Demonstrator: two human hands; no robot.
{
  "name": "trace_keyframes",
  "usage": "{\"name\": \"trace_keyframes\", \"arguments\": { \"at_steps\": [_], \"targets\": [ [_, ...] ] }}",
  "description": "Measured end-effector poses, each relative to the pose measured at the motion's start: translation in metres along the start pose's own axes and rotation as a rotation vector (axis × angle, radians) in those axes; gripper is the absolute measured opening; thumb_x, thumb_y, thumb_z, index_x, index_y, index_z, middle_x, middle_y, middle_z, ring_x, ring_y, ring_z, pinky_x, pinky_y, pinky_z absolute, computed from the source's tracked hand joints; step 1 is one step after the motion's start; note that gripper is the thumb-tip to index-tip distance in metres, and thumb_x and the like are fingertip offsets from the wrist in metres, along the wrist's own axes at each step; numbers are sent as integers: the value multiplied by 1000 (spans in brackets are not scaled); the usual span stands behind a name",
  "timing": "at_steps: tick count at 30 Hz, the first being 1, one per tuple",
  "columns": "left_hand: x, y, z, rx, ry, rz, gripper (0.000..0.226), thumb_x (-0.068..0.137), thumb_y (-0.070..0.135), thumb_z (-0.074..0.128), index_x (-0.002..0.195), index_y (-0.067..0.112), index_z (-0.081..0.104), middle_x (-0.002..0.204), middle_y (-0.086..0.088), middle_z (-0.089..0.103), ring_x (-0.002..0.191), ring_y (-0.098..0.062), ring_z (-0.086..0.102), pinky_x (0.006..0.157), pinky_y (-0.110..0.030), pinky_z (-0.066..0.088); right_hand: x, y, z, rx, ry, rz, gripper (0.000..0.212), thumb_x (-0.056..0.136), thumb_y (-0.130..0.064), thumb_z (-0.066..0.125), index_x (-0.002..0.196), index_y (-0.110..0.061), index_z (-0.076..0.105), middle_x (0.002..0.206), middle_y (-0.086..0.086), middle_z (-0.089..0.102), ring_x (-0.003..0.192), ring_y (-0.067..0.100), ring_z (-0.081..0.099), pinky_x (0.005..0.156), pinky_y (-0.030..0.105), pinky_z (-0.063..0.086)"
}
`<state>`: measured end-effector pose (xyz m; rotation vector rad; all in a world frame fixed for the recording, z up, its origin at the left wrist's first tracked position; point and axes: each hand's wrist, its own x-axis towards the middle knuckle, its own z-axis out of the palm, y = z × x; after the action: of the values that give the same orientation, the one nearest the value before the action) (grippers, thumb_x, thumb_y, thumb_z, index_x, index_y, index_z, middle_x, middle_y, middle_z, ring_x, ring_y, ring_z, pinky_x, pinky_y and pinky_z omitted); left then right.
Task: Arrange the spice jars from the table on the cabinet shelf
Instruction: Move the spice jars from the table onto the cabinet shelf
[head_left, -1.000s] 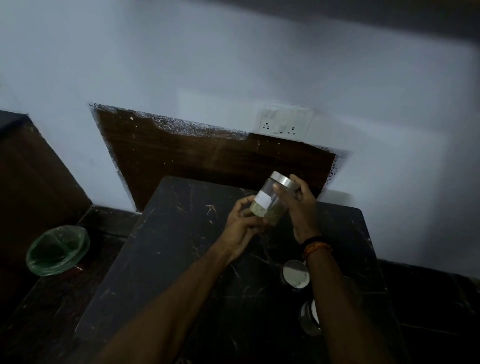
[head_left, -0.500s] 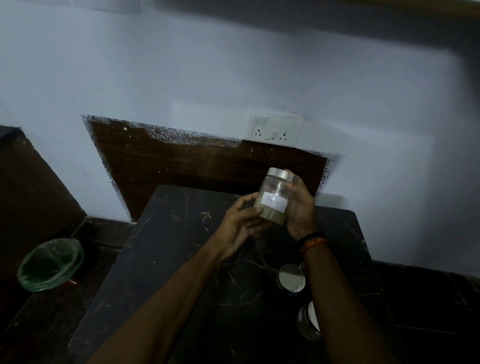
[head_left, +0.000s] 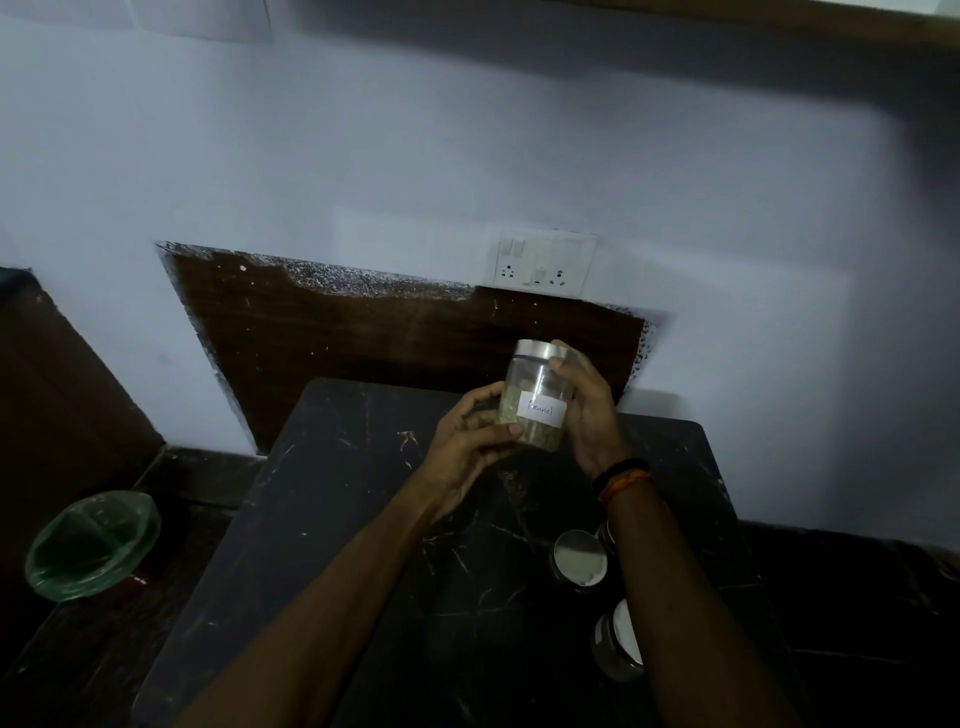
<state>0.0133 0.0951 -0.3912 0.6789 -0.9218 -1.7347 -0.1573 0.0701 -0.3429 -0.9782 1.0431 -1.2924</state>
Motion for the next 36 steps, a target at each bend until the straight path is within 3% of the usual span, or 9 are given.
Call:
{"name": "trace_keyframes", "arguments": {
  "at_steps": [4,11,17,21,26,28,30,32,36],
  "targets": [
    [1,12,2,57,-33,-20,62,78,3,76,136,13,55,127,-21,65,120,-37,63,94,-45,56,-2,-7,1,-6,-6,-25,63,82,-32,67,139,-13,50,136,17,57,121,38,58,98,53,50],
    [18,66,22,406,-32,45,51,84,37,72,125,8,62,119,-8,70,107,-23,69,88,-42,56,-6,-20,3,-33,-37,-85,64,82,-33,70,140,-15,51,138,14,57,122,33,59,103,53,48],
    [40,103,40,608,-105,38,49,77,40,78,113,8,68,112,-9,73,106,-23,71,91,-46,58,-10,-40,6,-33,-85,-132,62,93,-35,63,147,-13,42,140,11,57,126,29,58,108,54,45],
    [53,124,55,644,-175,10,26,82,30,80,102,14,73,106,-5,76,103,-23,72,90,-47,59,-13,-61,9,-12,-129,-174,44,96,-40,57,133,-16,57,134,10,62,125,31,58,103,48,49],
    [66,155,83,720,-158,1,56,71,37,85,115,5,70,110,-6,76,104,-24,72,91,-45,57,-12,-94,17,33,-138,-223,39,97,-38,54,127,-15,61,129,10,65,120,26,62,95,38,54],
    [70,169,94,736,-157,0,51,72,36,85,112,6,71,107,-6,77,101,-23,73,86,-41,59,-10,-109,19,33,-147,-248,30,99,-35,53,121,-19,65,125,7,68,115,23,65,88,31,56],
    [74,184,106,758,-149,13,38,73,36,85,101,13,75,99,-3,78,91,-17,75,68,-31,60,-7,-126,21,38,-173,-279,25,102,-31,49,117,-22,67,122,4,70,112,21,67,85,28,56],
    [78,202,119,793,-154,65,30,70,40,85,89,19,75,91,0,78,81,-12,74,58,-24,55,-3,-147,22,12,-174,-325,29,104,-31,45,125,-20,63,123,2,70,114,20,66,87,29,56],
    [80,239,146,825,-207,193,24,65,39,85,80,24,75,87,2,75,82,-13,72,76,-36,54,5,-190,25,41,-142,-420,48,100,-40,46,134,-8,57,130,9,66,121,26,62,99,42,51]
  ]
}}
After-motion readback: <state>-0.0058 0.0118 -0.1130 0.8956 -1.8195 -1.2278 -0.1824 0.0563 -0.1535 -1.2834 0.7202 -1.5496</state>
